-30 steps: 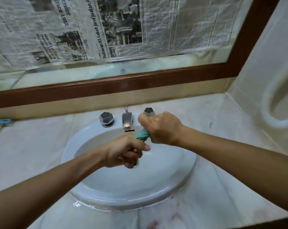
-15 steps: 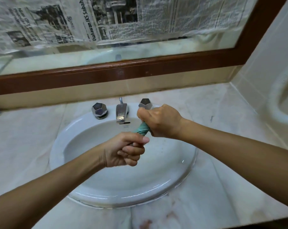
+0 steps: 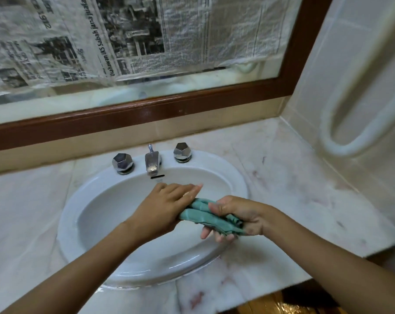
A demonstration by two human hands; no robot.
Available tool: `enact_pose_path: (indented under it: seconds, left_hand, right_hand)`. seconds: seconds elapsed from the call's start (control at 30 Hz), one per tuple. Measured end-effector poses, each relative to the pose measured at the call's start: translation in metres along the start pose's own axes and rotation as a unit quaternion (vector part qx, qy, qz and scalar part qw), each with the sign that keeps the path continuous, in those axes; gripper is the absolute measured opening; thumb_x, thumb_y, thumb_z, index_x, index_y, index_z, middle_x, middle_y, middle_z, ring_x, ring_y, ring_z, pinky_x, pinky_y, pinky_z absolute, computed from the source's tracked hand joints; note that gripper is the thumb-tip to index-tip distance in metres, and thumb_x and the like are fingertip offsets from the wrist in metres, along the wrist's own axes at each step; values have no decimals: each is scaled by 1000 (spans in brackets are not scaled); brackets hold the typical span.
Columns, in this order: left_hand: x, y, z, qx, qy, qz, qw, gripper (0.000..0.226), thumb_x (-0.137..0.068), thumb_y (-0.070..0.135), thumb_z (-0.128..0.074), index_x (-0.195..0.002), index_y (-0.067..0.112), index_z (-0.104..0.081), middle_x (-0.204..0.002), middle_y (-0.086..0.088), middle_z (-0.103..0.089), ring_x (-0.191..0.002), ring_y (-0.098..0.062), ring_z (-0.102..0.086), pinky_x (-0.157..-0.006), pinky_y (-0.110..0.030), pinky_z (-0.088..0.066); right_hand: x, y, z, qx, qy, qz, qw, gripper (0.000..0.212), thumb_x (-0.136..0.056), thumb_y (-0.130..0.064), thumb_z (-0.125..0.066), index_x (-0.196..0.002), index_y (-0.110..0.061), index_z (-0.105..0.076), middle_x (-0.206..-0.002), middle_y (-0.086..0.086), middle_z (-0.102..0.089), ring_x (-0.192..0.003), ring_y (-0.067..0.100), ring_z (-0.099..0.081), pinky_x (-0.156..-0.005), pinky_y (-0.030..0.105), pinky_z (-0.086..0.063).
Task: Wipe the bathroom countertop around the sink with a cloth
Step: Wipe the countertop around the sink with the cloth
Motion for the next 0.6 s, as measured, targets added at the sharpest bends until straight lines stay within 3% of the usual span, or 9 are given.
enact_pose_path:
  seconds: [0.13, 0.23, 0.3, 0.4, 0.47, 0.53, 0.6]
  left_hand:
    - [5, 33, 7, 24, 147, -38, 988, 64, -83, 11, -61, -143, 21, -43, -151, -4, -41, -127, -28, -50, -86, -41, -42]
    - [7, 59, -12, 82, 157, -19, 984, 71, -79, 12, -66, -143, 29, -41, -154, -5, -35, -130, -28, -46, -84, -43, -39]
    - [2, 81, -36, 126, 110, -8, 986, 74, -78, 21, -65, -145, 34, -36, -157, -1, -28, -130, -28, -43, -83, -44, -40]
    - [-9, 107, -70, 191, 26, 36, 981, 69, -86, 38, -58, -148, 37, -28, -160, 7, -18, -129, -25, -41, -87, -40, -38]
    - [-20, 110, -86, 234, -20, 95, 967, 68, -88, 47, -50, -149, 40, -21, -159, 12, -18, -127, -22, -40, -86, -36, -36]
    - [-30, 107, -100, 260, -52, 150, 952, 74, -84, 57, -43, -149, 48, -9, -158, 16, -15, -129, -16, -36, -89, -35, -31]
    - [-43, 104, -109, 268, -71, 180, 944, 76, -79, 64, -34, -149, 50, -6, -157, 16, -15, -131, -12, -33, -93, -34, -26]
  right_hand:
    - [30, 39, -7, -255, -37, 2, 966, 46, -99, -28, -46, -128, 7, -55, -116, 32, -62, -90, 37, -70, -66, 41, -60]
    - [57, 68, -7, -350, 7, 32, 936, 45, -97, -26, -54, -132, 2, -54, -131, 30, -54, -110, 45, -61, -82, 56, -53]
    - [75, 86, 3, -373, 121, 41, 919, 38, -88, -20, -63, -116, 4, -66, -119, 27, -63, -96, 39, -68, -74, 51, -58]
    - [110, 103, 30, -394, 281, 69, 872, 31, -84, -16, -61, -101, 8, -70, -102, 26, -70, -77, 35, -71, -66, 43, -59]
    - [136, 103, 63, -321, 413, 88, 848, 28, -93, -15, -57, -109, 5, -65, -97, 21, -71, -77, 31, -69, -67, 37, -57]
    - [162, 93, 103, -93, 572, 54, 813, 29, -99, -14, -47, -122, -1, -58, -102, 16, -67, -86, 28, -63, -72, 33, -50]
    - [171, 77, 132, 177, 650, 4, 739, 39, -99, -11, -40, -138, -5, -46, -118, 16, -60, -103, 33, -58, -82, 35, -46]
Point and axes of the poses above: each hand's wrist, its own x-axis away from the middle knuckle, its own z-axis out of the back of the hand, y = z × x, the point moved 6 cm from there along -x, towards the middle knuckle
